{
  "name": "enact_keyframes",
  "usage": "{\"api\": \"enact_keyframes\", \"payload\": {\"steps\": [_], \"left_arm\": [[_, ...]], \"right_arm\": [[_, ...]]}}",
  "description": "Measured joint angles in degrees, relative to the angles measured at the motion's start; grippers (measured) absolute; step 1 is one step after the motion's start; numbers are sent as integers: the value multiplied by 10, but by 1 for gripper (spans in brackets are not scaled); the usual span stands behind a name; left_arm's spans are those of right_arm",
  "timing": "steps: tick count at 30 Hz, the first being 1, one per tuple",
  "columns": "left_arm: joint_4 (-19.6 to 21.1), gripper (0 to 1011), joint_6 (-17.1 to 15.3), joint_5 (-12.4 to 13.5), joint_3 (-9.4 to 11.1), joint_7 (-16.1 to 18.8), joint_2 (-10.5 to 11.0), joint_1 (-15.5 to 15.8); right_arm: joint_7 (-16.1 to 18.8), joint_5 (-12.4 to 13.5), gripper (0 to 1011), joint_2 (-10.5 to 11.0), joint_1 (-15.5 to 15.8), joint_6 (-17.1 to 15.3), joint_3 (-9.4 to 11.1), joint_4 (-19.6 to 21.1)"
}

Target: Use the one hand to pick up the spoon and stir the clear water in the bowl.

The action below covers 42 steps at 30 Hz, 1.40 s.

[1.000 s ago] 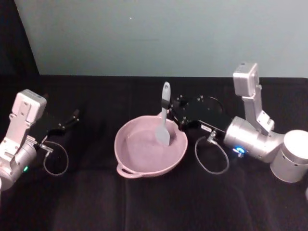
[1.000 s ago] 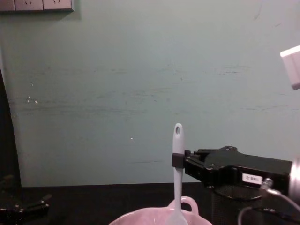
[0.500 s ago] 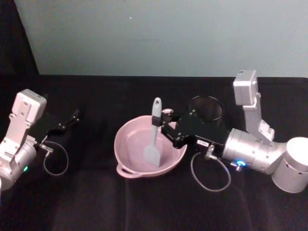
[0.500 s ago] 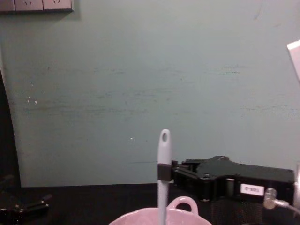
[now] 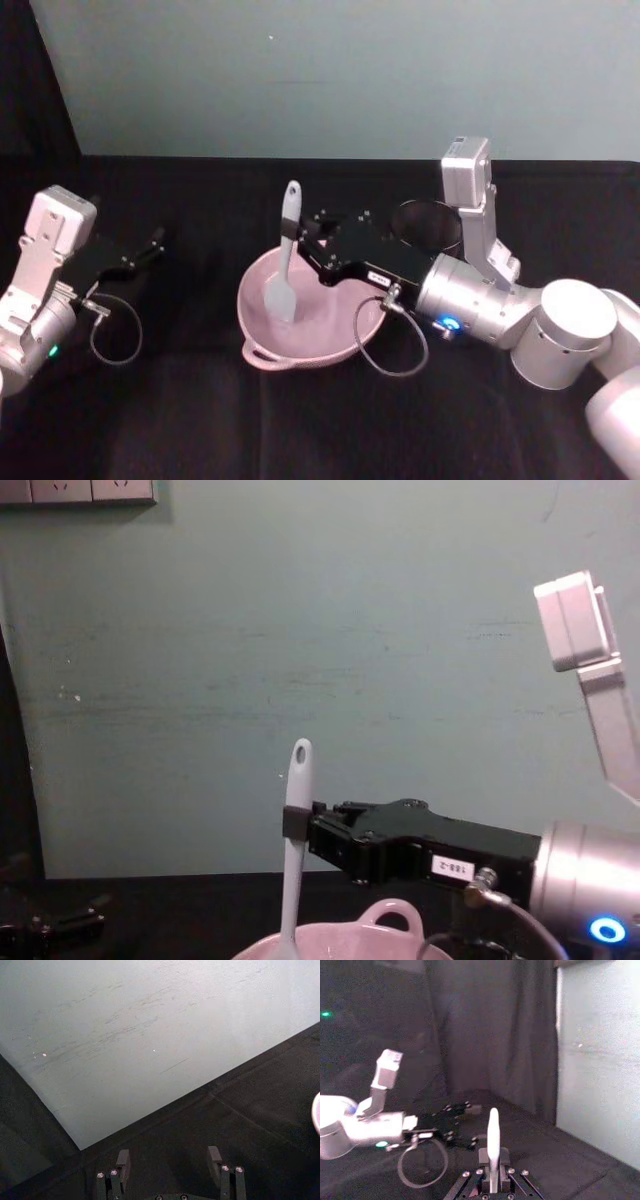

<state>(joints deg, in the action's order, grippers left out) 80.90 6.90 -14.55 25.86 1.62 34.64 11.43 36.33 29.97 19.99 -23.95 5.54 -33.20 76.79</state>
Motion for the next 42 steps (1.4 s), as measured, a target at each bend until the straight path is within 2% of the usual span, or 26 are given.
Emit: {"api": "enact_keyframes", "payload": {"steps": [9,12,18,21,27,36,42], "left_arm": [[0,1011,0,0,0,0,0,0],[0,1011,0,0,0,0,0,0],[0,1011,0,0,0,0,0,0],[0,1011,0,0,0,0,0,0],[0,1011,0,0,0,0,0,0],[0,1011,0,0,0,0,0,0],[0,1011,0,0,0,0,0,0]], "right_arm": [[-44,-44,111,-39,-18,52,13,-59],[-54,-58,111,-45,-23,64,18,-78],[-61,-70,111,-45,-26,74,30,-88],[-60,-73,111,-38,-23,72,36,-83],[-38,-68,111,-11,-3,40,47,-45],[8,-29,111,39,43,-6,51,47],[19,-7,111,47,58,-15,41,75]]}}
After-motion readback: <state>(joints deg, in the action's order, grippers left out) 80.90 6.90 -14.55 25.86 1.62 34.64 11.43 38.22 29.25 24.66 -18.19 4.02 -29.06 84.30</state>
